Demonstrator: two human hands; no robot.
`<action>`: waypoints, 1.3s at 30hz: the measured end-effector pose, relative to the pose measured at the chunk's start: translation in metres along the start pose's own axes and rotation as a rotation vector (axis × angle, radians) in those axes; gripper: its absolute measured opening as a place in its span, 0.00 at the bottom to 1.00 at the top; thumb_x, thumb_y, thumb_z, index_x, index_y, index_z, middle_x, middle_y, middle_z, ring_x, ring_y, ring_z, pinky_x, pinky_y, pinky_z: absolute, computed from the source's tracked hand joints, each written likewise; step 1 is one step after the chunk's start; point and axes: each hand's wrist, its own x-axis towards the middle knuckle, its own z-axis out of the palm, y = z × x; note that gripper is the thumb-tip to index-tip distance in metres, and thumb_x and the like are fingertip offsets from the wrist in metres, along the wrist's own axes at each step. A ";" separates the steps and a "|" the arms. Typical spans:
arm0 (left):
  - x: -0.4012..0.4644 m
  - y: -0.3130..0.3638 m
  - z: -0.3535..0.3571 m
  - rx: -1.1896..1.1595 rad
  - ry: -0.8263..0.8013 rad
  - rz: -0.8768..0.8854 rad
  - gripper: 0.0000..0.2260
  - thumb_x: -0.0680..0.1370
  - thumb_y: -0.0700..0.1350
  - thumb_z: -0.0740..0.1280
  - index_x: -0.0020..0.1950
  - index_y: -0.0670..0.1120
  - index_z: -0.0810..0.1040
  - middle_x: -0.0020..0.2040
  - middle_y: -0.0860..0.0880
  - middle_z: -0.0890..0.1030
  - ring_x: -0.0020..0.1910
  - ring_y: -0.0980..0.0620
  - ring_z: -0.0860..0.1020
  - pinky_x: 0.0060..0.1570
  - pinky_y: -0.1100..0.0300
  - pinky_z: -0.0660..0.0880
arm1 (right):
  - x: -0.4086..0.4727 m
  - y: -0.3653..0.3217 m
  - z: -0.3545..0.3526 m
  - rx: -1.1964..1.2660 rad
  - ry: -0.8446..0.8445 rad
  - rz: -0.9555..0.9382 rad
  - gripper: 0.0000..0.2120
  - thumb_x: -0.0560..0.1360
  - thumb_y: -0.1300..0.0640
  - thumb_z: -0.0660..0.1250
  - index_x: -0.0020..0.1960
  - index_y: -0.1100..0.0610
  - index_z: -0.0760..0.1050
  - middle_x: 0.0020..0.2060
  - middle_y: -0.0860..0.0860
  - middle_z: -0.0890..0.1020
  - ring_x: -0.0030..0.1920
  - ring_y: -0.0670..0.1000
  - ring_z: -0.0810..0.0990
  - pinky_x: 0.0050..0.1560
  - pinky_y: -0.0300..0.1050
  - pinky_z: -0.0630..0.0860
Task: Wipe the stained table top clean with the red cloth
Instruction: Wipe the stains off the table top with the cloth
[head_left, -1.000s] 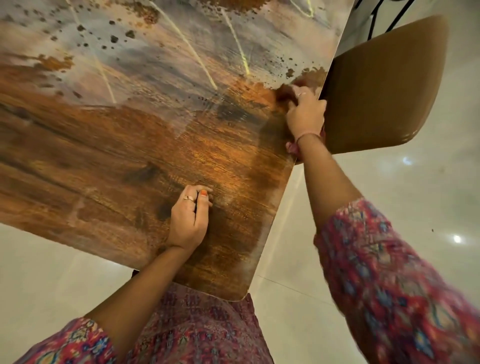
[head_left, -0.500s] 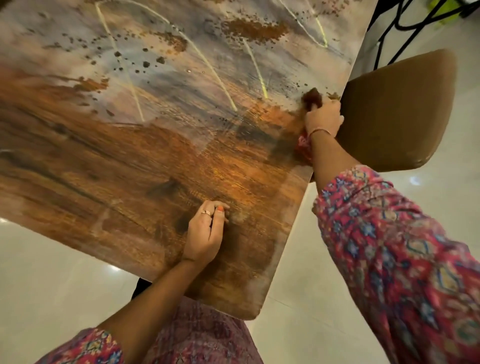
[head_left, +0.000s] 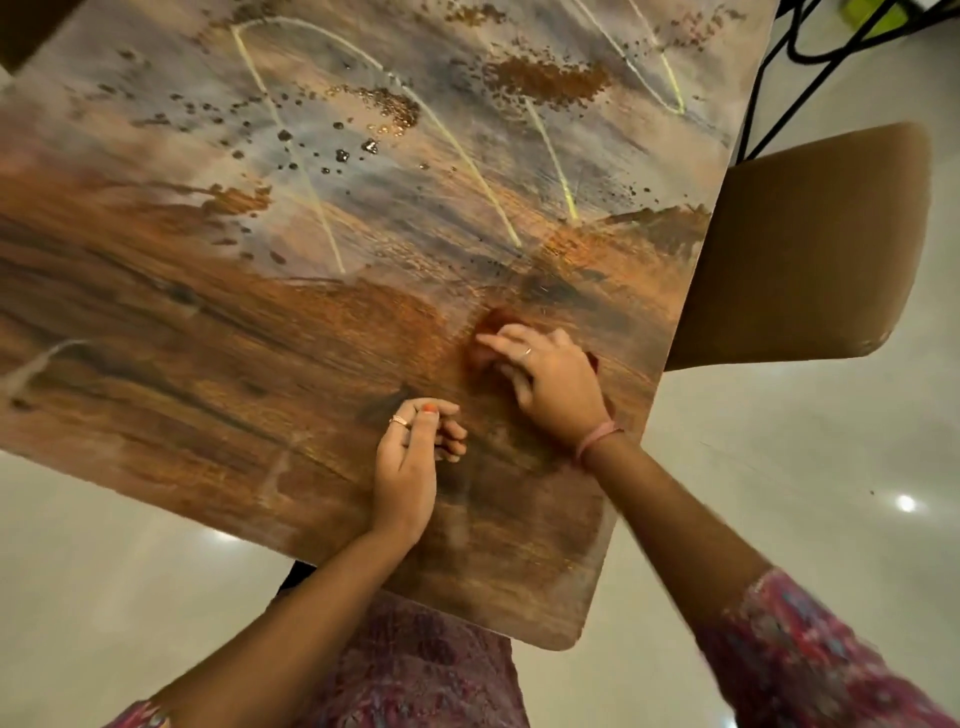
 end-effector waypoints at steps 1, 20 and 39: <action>0.002 0.006 -0.008 0.018 -0.029 0.008 0.12 0.82 0.41 0.55 0.45 0.47 0.77 0.35 0.53 0.79 0.34 0.54 0.77 0.35 0.62 0.75 | 0.018 0.020 -0.006 -0.012 0.071 0.110 0.19 0.78 0.58 0.59 0.68 0.48 0.72 0.64 0.49 0.76 0.60 0.56 0.74 0.59 0.54 0.70; 0.048 0.103 -0.118 0.110 -0.042 -0.042 0.12 0.82 0.41 0.56 0.46 0.46 0.79 0.35 0.53 0.80 0.35 0.56 0.78 0.35 0.65 0.75 | 0.045 -0.071 0.028 0.004 0.225 0.349 0.21 0.74 0.64 0.63 0.66 0.52 0.74 0.61 0.54 0.77 0.59 0.58 0.75 0.57 0.52 0.68; 0.074 0.123 -0.165 0.214 -0.035 -0.154 0.10 0.81 0.42 0.58 0.47 0.46 0.79 0.38 0.50 0.80 0.35 0.58 0.77 0.33 0.68 0.74 | 0.054 -0.066 0.025 0.064 0.280 0.715 0.18 0.77 0.61 0.61 0.67 0.53 0.74 0.64 0.56 0.73 0.62 0.60 0.72 0.63 0.46 0.62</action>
